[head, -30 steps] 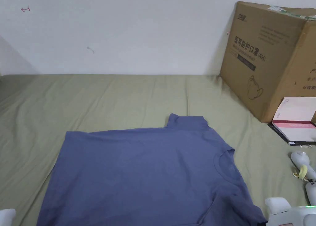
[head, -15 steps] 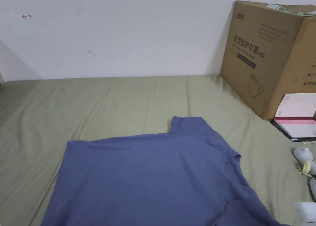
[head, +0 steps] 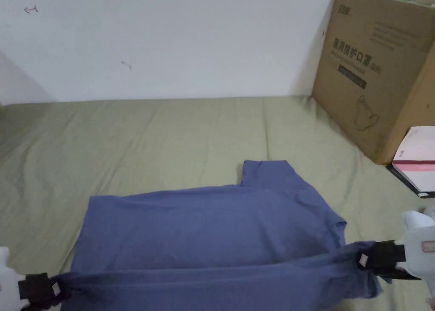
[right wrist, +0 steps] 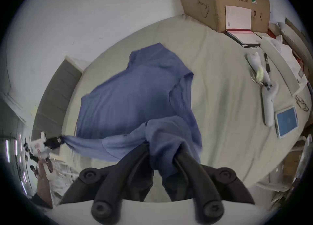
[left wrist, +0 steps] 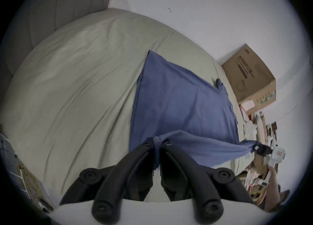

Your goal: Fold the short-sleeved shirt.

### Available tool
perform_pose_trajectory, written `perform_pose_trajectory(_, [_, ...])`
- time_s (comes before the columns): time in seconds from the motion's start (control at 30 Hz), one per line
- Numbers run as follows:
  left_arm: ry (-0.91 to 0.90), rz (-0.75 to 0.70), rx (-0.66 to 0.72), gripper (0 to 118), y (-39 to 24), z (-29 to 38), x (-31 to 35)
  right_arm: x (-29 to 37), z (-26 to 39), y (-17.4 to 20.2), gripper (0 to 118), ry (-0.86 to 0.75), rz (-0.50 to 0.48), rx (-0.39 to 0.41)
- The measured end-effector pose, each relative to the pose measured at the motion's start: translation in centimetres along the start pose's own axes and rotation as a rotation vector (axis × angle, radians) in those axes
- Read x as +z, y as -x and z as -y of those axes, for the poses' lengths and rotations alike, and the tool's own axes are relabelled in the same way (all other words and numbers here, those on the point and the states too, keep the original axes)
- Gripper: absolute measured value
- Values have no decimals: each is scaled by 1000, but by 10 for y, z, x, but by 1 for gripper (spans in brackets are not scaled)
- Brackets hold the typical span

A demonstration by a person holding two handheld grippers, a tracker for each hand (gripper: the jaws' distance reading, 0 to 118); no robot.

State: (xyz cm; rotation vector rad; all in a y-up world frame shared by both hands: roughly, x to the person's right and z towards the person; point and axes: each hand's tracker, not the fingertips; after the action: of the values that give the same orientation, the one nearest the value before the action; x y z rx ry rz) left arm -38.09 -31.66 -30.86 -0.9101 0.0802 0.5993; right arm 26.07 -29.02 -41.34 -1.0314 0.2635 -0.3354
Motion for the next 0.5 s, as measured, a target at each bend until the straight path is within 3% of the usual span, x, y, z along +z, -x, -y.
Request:
perform_pose_trajectory(0.13, [18,-26,12,6,-4,-32,-41,-58,-47,-1,6,49,26,-77])
perform_pose_trajectory(0.27, [46,-51,25,7,-3,-50,-73,-103,-75,6,7,73,77,-49])
perform_pose_trajectory(0.3, [52,-52,24,14,-2,-51,-77,-110,-78,4,9,77,94,-39])
perform_pose_trajectory(0.33, [53,-59,25,45,-2,-53,-80,-116,-79,6,15,77,115,-35])
perform_pose_trajectory(0.37, [50,-71,27,79,-2,-52,-82,-119,-80,8,36,69,144,-31])
perform_pose_trajectory(0.4, [38,-70,33,100,-1,-51,-80,-121,-78,9,72,64,158,-33])
perform_pose_trajectory(0.43, [10,-58,44,103,-1,-50,-76,-125,-78,4,108,64,162,-34])
perform_pose_trajectory(0.5, [-5,-26,71,103,0,-48,-71,-117,-74,4,111,8,192,-27])
